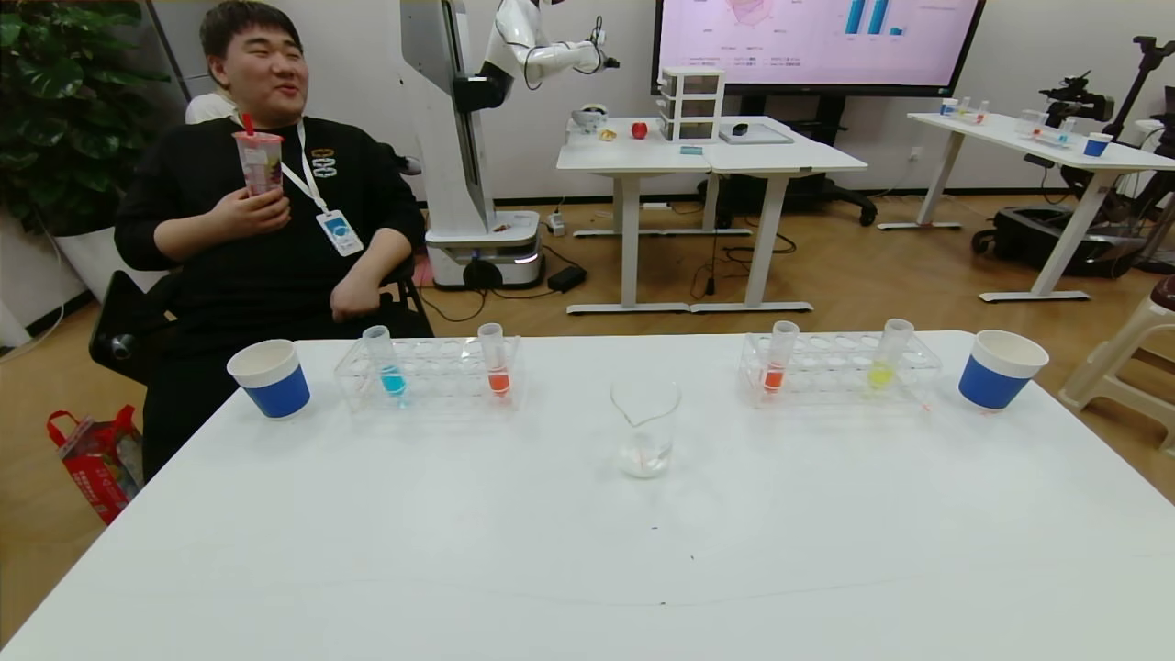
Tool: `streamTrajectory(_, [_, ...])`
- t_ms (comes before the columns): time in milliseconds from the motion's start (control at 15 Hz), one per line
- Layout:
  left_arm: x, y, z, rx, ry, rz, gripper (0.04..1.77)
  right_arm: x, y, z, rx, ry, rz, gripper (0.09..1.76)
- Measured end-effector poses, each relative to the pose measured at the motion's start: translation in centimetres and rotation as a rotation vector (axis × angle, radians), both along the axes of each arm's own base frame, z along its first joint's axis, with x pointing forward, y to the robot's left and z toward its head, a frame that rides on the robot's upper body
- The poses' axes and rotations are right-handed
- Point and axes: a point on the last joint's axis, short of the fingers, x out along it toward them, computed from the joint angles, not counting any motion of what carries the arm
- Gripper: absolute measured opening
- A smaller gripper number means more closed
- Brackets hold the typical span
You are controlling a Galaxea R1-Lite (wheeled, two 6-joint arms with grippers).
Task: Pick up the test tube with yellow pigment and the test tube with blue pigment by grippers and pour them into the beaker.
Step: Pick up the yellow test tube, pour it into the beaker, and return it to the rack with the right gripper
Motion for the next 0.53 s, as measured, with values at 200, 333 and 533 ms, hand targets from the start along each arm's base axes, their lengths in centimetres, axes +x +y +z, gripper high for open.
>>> streamTrajectory(200, [0.0, 0.0, 0.0, 0.0, 0.0, 0.0, 1.75, -0.1, 0.0, 2.3, 0.019, -0.026, 0.004, 1.74])
streamTrajectory(333, [0.0, 0.0, 0.0, 0.0, 0.0, 0.0, 1.75, 0.1, 0.0, 4.4, 0.049, -0.022, 0.017, 1.74])
streamTrajectory(533, [0.0, 0.0, 0.0, 0.0, 0.0, 0.0, 1.75, 1.7, 0.0, 8.1, 0.078, -0.02, 0.046, 1.74])
